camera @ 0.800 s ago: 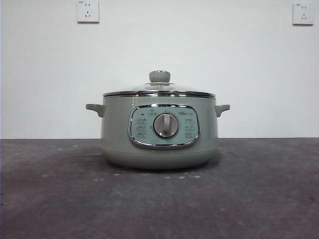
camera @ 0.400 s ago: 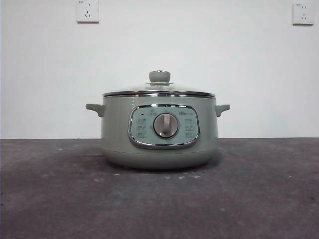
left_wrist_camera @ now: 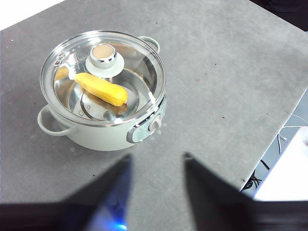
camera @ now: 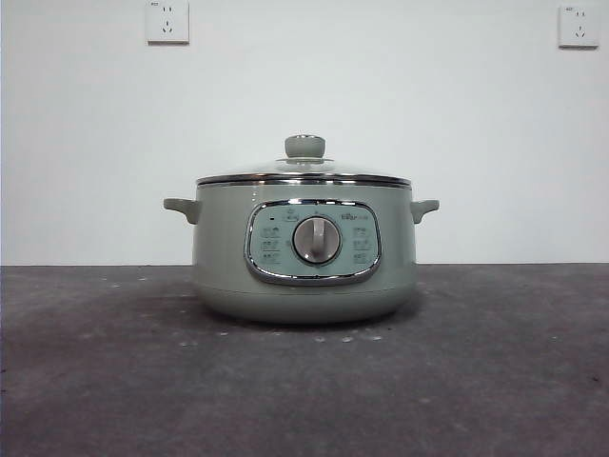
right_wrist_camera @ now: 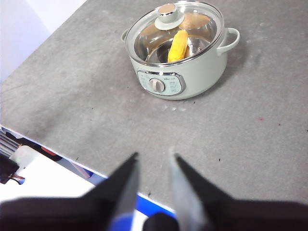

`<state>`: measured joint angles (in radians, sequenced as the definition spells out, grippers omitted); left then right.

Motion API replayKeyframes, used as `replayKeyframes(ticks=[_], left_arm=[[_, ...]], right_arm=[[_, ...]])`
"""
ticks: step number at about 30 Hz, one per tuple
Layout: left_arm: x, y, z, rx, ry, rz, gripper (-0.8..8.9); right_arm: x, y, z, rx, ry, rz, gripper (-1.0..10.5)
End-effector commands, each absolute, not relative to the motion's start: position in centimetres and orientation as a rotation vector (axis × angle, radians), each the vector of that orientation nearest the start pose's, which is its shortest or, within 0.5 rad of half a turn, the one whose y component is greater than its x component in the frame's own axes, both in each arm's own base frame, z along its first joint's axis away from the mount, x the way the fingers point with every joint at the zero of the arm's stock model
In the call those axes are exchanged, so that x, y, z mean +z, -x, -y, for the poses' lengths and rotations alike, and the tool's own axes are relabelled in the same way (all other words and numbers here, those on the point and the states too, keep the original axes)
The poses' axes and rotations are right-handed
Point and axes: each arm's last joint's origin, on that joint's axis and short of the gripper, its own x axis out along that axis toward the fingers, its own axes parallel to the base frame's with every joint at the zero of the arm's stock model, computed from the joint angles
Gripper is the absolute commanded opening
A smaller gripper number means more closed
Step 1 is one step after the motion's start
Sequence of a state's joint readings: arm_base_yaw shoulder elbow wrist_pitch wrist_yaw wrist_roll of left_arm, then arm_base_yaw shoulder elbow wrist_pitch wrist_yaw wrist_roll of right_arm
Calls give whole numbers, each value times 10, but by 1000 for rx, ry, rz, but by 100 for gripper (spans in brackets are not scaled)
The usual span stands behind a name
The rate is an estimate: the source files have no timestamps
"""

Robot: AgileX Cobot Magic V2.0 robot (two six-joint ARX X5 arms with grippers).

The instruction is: Pick up the corn,open the lid,put the corn in the pot,close the lid

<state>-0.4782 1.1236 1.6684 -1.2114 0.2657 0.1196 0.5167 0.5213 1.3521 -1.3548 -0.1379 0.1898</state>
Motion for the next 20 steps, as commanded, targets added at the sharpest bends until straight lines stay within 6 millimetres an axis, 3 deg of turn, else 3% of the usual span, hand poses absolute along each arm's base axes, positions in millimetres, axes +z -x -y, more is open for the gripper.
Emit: replayKeyframes(ticks=[1,20], left_arm=[[462,-138,80,-759,-177,-633,-5],[462,-138,80,-758,-177,-633,-4]], right_arm=[[404,6,-1,579,-61,-610,-12],[404,5,0,534,-51,-602,1]])
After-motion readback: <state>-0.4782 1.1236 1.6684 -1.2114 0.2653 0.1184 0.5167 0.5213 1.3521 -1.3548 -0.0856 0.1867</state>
